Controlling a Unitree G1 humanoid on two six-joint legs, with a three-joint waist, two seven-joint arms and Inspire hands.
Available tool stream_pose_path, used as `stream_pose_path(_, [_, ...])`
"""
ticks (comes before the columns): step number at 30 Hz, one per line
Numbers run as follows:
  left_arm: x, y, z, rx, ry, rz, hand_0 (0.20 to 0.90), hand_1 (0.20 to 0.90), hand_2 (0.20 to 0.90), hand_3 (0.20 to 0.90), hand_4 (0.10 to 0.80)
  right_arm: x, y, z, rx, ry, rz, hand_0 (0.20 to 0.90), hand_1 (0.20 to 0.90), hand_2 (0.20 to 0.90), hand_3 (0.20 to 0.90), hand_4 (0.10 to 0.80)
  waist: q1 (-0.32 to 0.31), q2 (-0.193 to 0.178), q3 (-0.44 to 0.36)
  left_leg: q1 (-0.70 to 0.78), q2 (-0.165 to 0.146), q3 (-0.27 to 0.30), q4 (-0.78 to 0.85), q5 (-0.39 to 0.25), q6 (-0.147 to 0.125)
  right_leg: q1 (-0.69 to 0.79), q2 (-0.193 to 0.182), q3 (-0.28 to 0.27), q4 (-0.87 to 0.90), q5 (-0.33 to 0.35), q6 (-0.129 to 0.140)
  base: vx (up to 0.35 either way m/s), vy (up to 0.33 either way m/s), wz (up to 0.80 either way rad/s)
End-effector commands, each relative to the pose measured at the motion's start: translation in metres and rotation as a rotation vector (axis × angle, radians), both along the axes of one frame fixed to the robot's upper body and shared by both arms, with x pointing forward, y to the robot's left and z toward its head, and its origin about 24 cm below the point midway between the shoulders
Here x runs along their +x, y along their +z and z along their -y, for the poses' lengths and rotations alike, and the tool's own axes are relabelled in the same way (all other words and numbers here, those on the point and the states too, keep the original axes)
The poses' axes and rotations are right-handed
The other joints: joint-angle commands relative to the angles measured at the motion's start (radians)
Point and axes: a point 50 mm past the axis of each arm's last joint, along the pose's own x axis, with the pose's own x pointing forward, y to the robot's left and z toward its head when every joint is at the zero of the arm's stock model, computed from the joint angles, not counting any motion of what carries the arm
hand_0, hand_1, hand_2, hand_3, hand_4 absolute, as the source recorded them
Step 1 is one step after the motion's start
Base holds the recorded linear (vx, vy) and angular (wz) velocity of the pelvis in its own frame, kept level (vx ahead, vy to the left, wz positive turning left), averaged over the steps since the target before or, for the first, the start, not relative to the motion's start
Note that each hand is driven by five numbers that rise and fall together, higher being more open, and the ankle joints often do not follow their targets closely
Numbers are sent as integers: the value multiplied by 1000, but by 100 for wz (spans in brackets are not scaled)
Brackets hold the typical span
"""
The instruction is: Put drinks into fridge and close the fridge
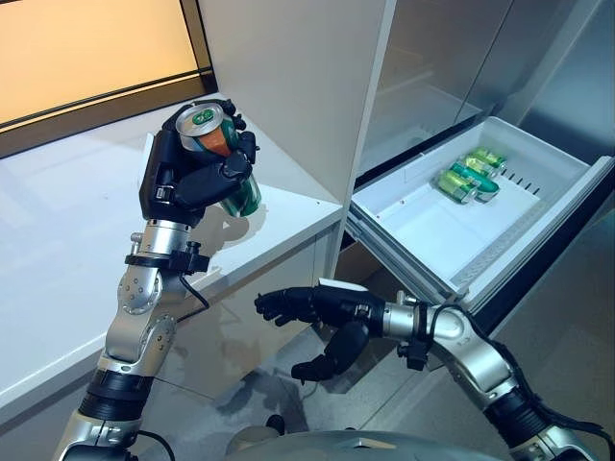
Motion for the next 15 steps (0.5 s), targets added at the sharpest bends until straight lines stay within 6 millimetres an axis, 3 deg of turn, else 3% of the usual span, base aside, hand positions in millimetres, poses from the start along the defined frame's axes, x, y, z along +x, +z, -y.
stream_pose_path(1, [-27,75,-8,14,-8,487,300,300,300,200,100,17,67,10,282,-78,239,900,900,900,900,800,-30,-2,-102,-26,-33,-46,1,-81,0,-17,-12,3,10,-14,66,-45,9,-1])
stream_pose_path(7, [-30,78,-22,125,107,512,300,300,300,200,100,28,88,48,272,-387,422,900,900,900,900,800,-45,2,-108,-28,-36,-42,1,-85,4,-25,-11,12,12,-12,68,-10,3,-1])
stream_pose_path(11, [-28,79,-18,156,89,501,300,300,300,200,100,33,92,48,289,-432,435,900,900,900,900,800,-47,5,-106,-26,-36,-41,1,-88,5,-25,-9,14,11,-11,68,-6,4,-5])
stream_pose_path(15, [-18,77,-3,183,45,466,300,300,300,200,100,41,100,29,274,-384,436,900,900,900,900,800,-43,5,-104,-26,-35,-42,1,-86,3,-24,-10,11,11,-11,68,0,1,-3])
